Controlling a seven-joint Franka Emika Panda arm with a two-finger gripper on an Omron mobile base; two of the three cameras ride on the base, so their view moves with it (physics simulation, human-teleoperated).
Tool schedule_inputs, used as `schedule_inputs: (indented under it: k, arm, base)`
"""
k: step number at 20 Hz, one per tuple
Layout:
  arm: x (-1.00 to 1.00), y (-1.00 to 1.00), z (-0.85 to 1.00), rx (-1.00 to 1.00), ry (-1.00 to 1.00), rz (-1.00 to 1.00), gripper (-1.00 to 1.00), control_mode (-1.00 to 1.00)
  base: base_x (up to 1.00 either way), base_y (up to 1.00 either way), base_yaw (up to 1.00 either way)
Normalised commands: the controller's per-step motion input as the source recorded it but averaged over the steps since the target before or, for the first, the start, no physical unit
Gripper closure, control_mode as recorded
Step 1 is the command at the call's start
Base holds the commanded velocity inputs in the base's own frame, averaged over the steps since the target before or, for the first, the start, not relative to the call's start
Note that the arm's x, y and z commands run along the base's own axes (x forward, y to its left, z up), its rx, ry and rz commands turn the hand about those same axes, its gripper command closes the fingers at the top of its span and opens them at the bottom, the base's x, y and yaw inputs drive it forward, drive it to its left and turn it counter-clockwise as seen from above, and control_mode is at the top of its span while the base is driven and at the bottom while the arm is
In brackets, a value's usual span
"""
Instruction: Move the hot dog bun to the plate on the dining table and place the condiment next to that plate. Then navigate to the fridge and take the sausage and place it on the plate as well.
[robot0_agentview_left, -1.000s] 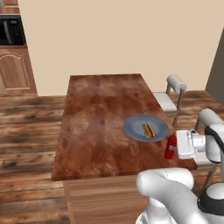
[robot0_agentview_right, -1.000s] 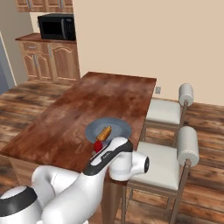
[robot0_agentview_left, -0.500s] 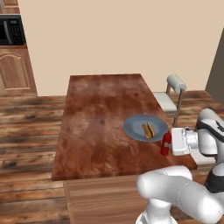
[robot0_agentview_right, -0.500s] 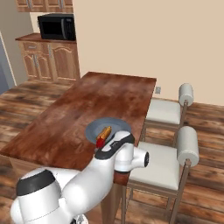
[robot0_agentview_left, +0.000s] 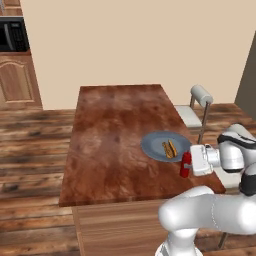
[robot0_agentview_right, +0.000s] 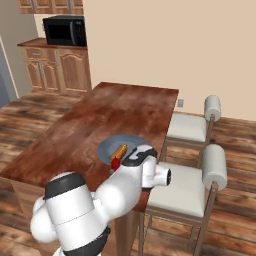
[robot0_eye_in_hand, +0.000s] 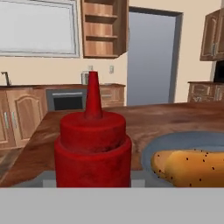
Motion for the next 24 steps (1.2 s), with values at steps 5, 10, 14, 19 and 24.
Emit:
schedule_inputs:
  k: [5,10,14,19,24]
  arm:
    - [0.19,-0.01,-0.21,0.00,-0.06,0.09,1.00,-1.00]
    - [0.08,0.00,-0.18,0.00,-0.08,0.07,1.00,-1.00]
    - [-0.02,0.00,-0.15,0.00,-0.13,0.08,1.00,-1.00]
    - [-0.18,0.00,-0.15,0.00,-0.14,0.06,-1.00,-1.00]
    - [-0.02,0.00,-0.01,0.00,-0.03,0.02,-1.00,-1.00]
  base:
    - [0.00,0.00,0.00]
    - [0.00,0.00,0.00]
    - [0.00,0.00,0.00]
    - [0.00,0.00,0.00]
    - [0.00,0.00,0.00]
